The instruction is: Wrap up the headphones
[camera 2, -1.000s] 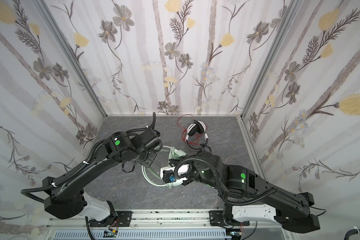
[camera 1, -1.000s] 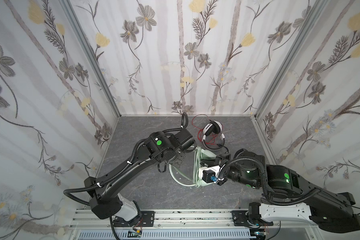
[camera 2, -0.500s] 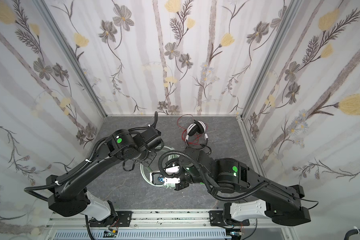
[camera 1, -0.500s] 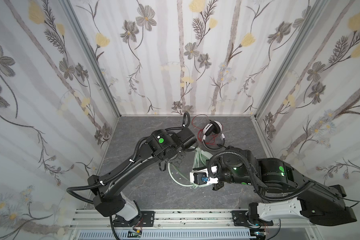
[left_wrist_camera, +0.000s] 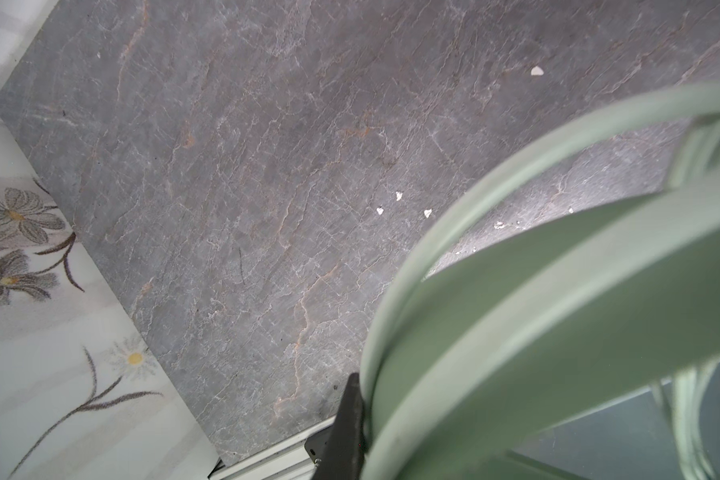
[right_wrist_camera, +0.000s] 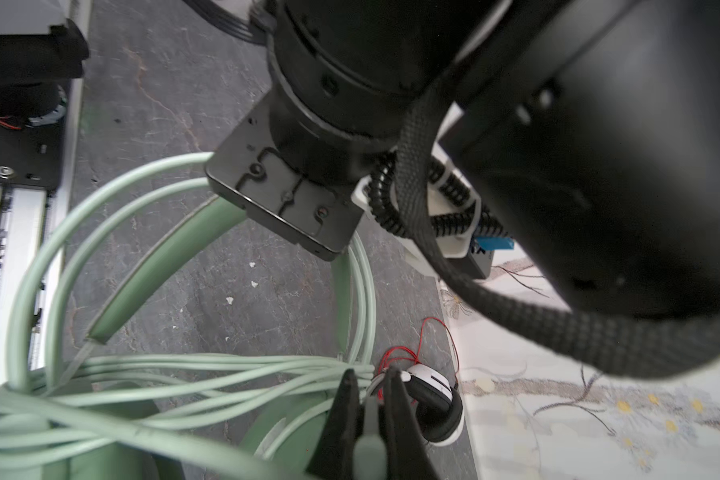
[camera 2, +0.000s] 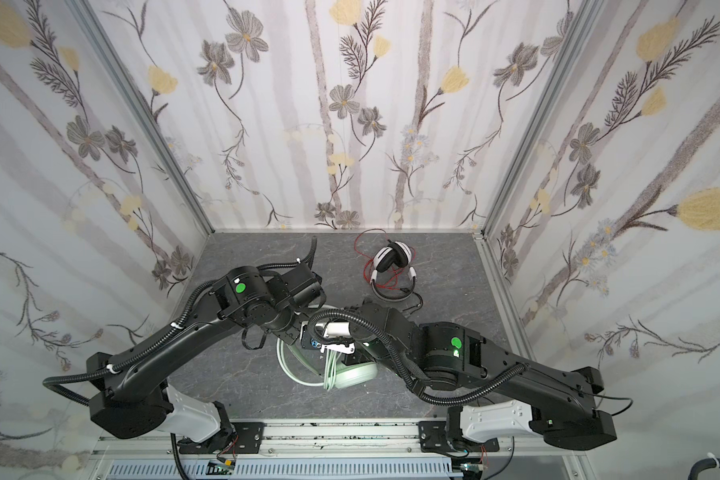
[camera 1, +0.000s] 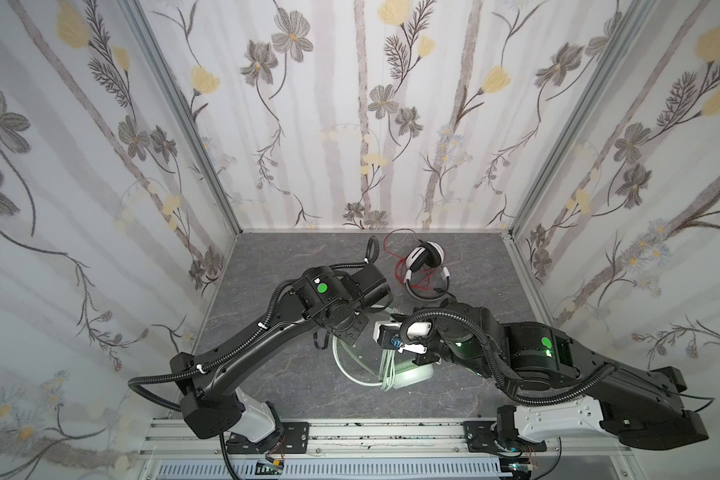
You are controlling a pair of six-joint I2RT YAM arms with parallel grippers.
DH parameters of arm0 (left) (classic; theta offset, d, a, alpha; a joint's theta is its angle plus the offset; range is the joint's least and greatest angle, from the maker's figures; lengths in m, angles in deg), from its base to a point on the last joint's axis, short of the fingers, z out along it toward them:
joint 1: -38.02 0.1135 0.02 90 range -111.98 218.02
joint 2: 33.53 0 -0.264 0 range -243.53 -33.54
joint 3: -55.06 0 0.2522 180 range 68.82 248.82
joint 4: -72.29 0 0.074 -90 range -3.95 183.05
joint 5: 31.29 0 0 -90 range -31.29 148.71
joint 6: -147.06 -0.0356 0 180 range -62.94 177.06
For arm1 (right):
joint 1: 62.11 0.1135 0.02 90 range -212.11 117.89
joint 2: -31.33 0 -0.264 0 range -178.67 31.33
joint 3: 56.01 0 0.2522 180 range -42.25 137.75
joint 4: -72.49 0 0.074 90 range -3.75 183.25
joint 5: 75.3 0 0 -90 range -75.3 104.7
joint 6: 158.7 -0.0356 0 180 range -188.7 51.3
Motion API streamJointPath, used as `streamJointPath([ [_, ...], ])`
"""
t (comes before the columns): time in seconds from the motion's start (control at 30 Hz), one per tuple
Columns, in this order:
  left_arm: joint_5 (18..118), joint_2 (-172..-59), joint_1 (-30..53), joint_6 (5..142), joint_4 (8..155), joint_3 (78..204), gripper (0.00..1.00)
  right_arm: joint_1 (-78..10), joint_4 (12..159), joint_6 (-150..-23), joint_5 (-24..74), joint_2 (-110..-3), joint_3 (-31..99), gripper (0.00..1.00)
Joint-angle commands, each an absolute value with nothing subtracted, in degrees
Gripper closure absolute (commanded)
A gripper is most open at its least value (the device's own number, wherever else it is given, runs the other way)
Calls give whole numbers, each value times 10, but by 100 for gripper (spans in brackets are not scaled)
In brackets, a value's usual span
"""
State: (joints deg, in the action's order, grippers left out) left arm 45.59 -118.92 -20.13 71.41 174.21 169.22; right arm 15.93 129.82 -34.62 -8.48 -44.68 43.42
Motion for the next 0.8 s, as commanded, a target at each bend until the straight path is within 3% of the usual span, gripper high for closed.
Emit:
streamJointPath([
  [0.0,439,-1190,-203,731,1764,1687,100,160,1264,-336,-7,-453,447,96],
  [0.23,423,-1196,-215,724,1782,1695,100,163,1302,-222,29,-472,451,98],
  [0.5,409,-1184,-238,710,1783,1699,100,88,1344,-100,95,-476,468,97],
  [0.77,438,-1149,-260,684,1753,1686,100,14,1235,-54,222,-412,333,96],
])
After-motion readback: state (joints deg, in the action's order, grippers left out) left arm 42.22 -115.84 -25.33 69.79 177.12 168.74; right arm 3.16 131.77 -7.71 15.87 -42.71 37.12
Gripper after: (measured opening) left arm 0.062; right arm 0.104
